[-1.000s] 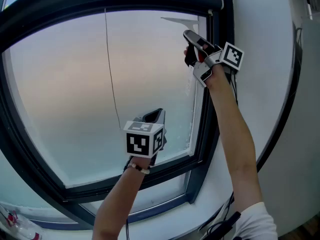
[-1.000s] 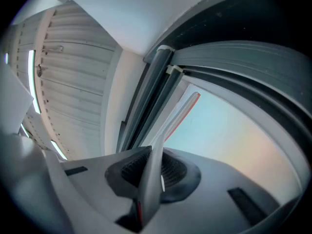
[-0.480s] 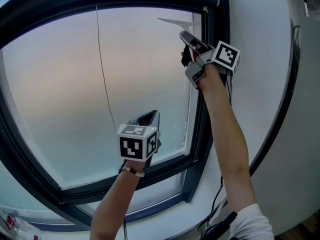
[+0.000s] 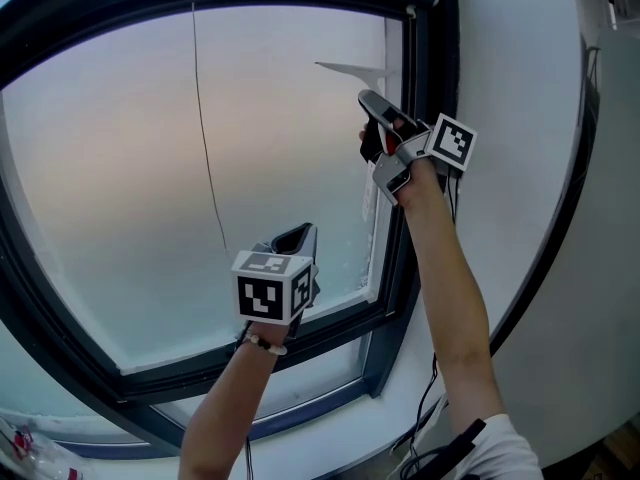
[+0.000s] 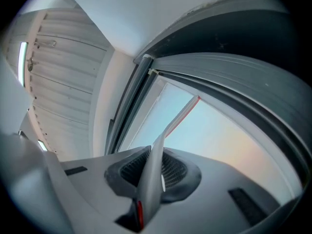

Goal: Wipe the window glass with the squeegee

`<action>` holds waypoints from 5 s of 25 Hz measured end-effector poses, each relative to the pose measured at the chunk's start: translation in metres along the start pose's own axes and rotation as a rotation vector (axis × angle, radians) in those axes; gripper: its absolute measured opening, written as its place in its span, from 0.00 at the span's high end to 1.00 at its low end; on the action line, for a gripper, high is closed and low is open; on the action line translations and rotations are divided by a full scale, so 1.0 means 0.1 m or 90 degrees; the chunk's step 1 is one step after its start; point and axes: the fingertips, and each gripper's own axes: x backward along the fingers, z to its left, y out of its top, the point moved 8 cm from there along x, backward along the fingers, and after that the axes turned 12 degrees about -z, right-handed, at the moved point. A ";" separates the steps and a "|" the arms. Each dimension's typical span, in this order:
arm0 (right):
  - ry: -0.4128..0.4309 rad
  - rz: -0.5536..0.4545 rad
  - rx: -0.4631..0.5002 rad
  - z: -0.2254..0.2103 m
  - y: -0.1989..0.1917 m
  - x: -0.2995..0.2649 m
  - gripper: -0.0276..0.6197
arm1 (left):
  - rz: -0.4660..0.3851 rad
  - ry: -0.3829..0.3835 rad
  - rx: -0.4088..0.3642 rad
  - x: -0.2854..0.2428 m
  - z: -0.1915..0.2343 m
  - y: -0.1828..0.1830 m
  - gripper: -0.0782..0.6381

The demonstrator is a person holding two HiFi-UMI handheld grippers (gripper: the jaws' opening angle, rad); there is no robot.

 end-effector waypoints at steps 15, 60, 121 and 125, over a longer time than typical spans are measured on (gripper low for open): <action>-0.010 0.016 -0.037 -0.31 -0.66 0.84 0.90 | 0.031 -0.012 0.027 0.01 -0.15 -0.33 0.89; -0.167 0.147 -0.263 -1.45 -2.83 3.87 0.91 | 0.194 0.028 0.162 0.44 -0.32 -2.12 0.89; -0.567 0.226 0.316 2.87 -4.22 3.58 0.92 | 0.169 -0.036 0.240 3.83 0.14 -2.05 0.89; -0.576 0.233 0.316 2.97 -4.12 3.71 0.92 | 0.160 -0.029 0.241 3.88 -0.02 -1.95 0.89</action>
